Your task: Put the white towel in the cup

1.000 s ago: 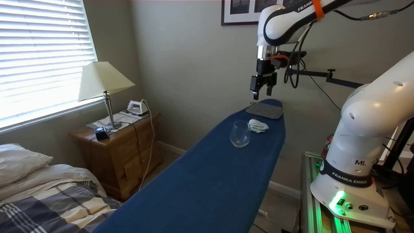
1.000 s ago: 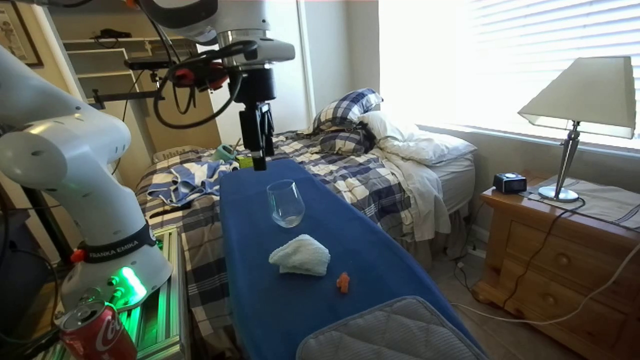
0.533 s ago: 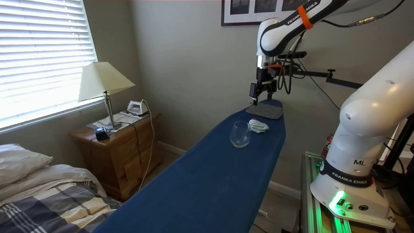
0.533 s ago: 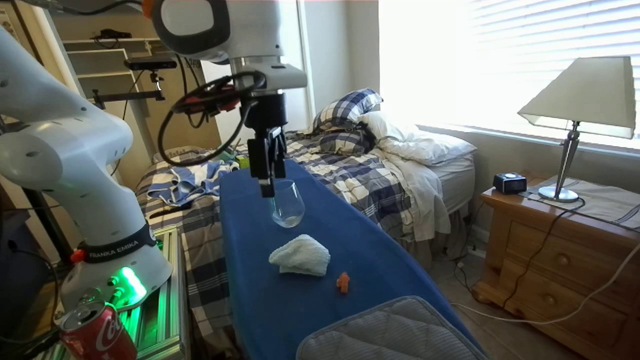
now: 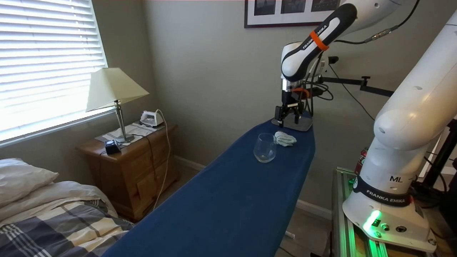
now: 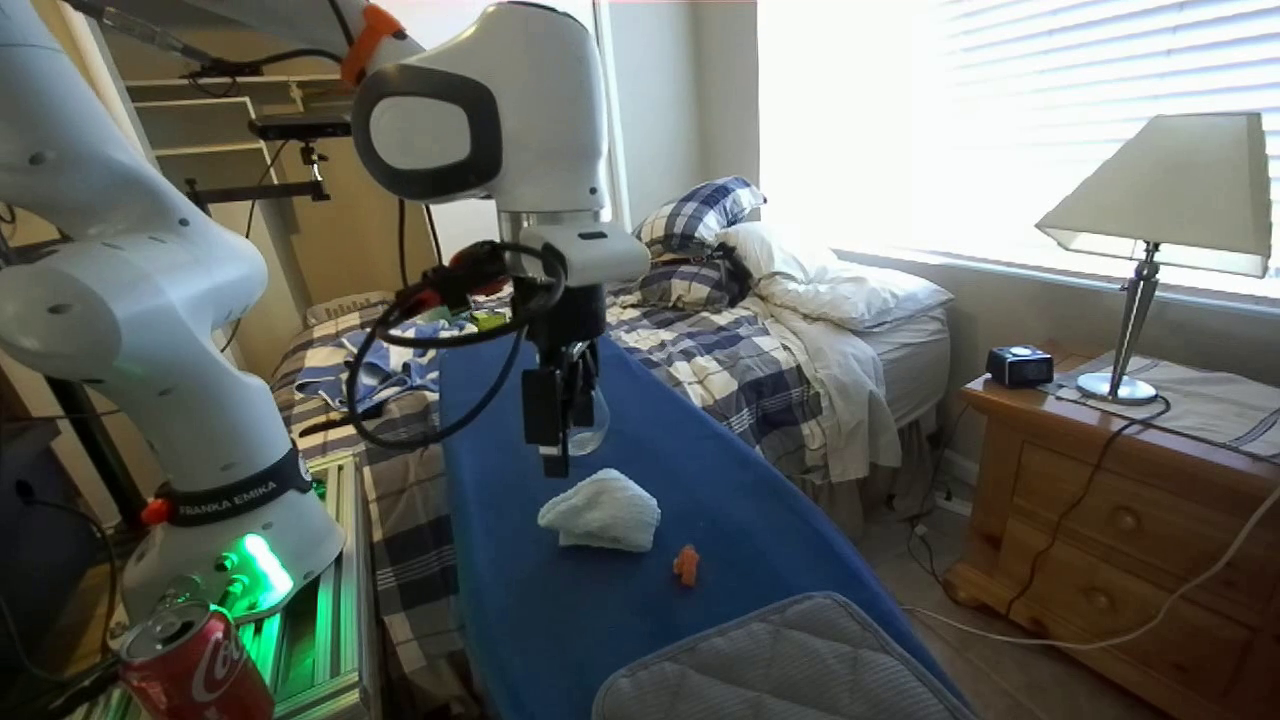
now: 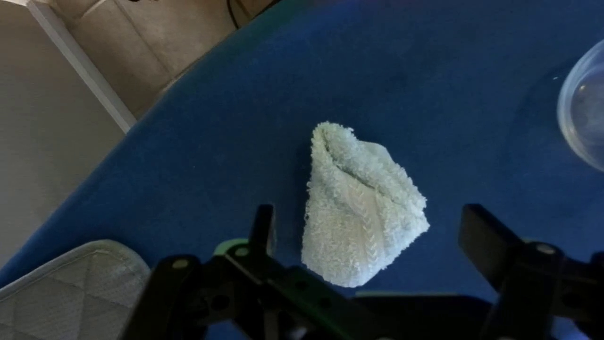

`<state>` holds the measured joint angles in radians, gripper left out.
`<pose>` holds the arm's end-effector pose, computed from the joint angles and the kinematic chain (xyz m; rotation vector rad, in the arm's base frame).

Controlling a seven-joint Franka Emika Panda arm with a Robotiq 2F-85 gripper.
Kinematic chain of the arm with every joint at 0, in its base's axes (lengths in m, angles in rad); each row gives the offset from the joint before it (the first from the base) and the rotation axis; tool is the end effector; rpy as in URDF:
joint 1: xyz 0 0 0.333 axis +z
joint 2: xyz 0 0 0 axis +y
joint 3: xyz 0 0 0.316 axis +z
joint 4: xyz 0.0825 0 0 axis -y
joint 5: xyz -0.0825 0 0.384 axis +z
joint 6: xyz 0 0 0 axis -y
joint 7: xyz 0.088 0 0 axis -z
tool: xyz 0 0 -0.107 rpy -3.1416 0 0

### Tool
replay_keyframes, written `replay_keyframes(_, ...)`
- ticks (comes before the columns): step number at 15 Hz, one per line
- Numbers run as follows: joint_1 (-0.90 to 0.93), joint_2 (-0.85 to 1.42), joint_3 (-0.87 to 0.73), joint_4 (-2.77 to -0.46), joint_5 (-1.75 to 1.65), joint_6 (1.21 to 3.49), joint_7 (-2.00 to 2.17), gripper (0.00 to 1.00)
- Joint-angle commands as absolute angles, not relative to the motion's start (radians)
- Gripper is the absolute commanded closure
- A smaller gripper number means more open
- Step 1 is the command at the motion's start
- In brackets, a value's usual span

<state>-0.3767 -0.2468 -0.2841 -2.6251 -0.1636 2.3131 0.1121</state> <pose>0.3233 -0.2502 0.3227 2.9502 -0.9894 -0.1257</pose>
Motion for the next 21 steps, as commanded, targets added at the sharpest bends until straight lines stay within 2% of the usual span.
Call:
replay_keyframes(1, -0.382, -0.163, -0.307, -2.61, -0.168, 2.407, 0.099, 0.0)
replay_keyframes(5, -0.37, -0.094, -0.315, -2.607, -0.144, 2.506, 0.095, 0.02)
replay_keyframes(6, -0.367, -0.078, -0.314, -2.607, -0.138, 2.526, 0.094, 0.19)
replay_keyframes(10, -0.356, -0.031, -0.312, -2.607, -0.118, 2.595, 0.087, 0.47)
replay_keyframes(11, -0.352, -0.022, -0.312, -2.608, -0.102, 2.609, 0.08, 0.5)
replay_keyframes(12, -0.348, -0.016, -0.312, -2.608, -0.085, 2.621, 0.074, 0.13)
replay_keyframes(14, -0.341, -0.007, -0.311, -2.608, -0.056, 2.637, 0.064, 0.13)
replay_keyframes(15, -0.337, -0.002, -0.31, -2.607, -0.04, 2.642, 0.055, 0.28)
replay_keyframes(16, -0.335, 0.001, -0.309, -2.607, -0.031, 2.647, 0.051, 0.51)
replay_keyframes(17, -0.332, 0.005, -0.309, -2.607, -0.021, 2.651, 0.045, 0.54)
replay_keyframes(21, -0.325, 0.009, -0.307, -2.604, 0.0, 2.651, 0.04, 0.81)
